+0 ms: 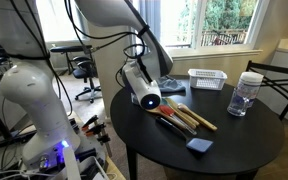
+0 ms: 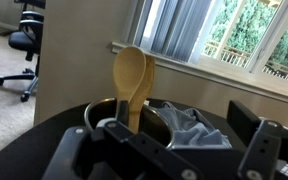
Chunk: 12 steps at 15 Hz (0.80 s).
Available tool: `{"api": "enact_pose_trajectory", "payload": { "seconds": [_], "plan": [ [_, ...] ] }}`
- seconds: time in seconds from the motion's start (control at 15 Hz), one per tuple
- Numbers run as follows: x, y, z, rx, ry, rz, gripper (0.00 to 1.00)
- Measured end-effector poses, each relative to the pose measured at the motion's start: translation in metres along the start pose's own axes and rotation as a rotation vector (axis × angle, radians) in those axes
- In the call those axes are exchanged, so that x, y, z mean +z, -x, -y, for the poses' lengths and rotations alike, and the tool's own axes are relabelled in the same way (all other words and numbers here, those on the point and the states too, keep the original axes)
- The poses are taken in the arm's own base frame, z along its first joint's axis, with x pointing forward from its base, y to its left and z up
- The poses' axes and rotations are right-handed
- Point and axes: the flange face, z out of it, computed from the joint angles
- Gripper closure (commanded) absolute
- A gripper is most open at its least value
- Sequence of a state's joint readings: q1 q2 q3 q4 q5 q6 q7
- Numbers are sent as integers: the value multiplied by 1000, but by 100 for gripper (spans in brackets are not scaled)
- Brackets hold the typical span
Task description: Put the wooden spoon in the silver can
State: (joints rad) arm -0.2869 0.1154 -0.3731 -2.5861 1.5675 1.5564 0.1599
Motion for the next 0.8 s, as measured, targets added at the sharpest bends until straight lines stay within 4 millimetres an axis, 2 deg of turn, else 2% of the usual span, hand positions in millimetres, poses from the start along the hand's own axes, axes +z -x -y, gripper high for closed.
{"api": "enact_pose_trajectory", "payload": {
  "seconds": [0.4,0.8],
  "plan": [
    [-28,13,26,-109,58,-130,0],
    [-31,17,29,-138,91,-144,0]
  ]
}}
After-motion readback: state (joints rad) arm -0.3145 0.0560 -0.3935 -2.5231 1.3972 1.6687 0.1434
